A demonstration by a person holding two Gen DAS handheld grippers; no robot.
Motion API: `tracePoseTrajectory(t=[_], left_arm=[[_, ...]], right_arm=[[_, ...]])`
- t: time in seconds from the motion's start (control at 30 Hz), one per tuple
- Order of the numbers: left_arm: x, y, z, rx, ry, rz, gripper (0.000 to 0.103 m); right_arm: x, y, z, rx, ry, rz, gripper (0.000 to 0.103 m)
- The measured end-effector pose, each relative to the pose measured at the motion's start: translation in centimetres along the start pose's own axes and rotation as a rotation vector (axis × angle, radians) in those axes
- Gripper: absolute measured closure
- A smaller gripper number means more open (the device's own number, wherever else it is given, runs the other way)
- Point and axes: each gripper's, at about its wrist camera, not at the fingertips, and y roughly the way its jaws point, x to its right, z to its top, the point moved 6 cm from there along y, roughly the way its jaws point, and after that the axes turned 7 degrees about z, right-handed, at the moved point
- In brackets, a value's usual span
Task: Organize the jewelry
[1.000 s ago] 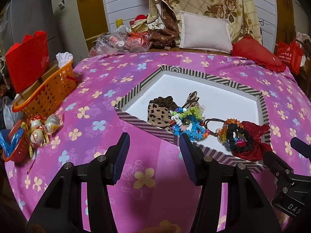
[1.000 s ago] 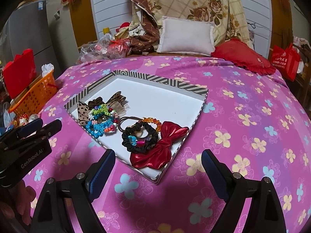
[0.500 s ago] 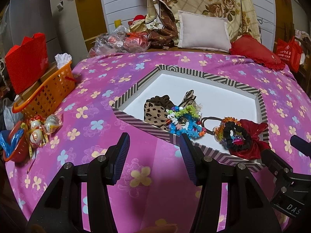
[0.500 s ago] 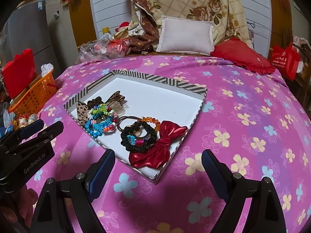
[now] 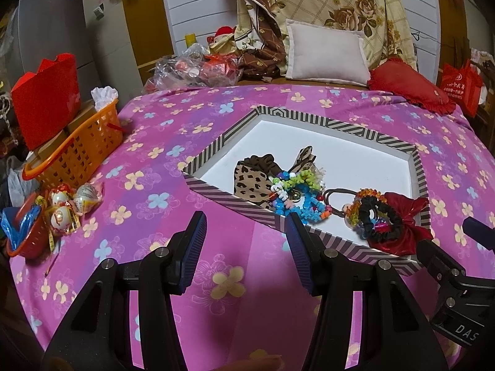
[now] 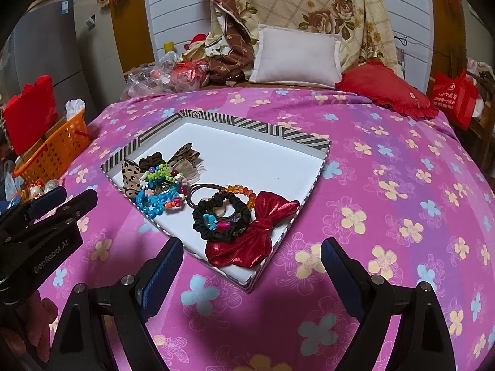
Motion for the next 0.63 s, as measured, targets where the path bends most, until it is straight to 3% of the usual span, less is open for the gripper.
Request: tracePoseTrajectory(t=[0.63], left_arm=[[-0.44, 0.22, -0.27, -0.016, -0.014, -0.014, 0.050]], right_arm=[[0.51, -0.68, -0.05, -0.005, 0.010, 0.008, 0.014]])
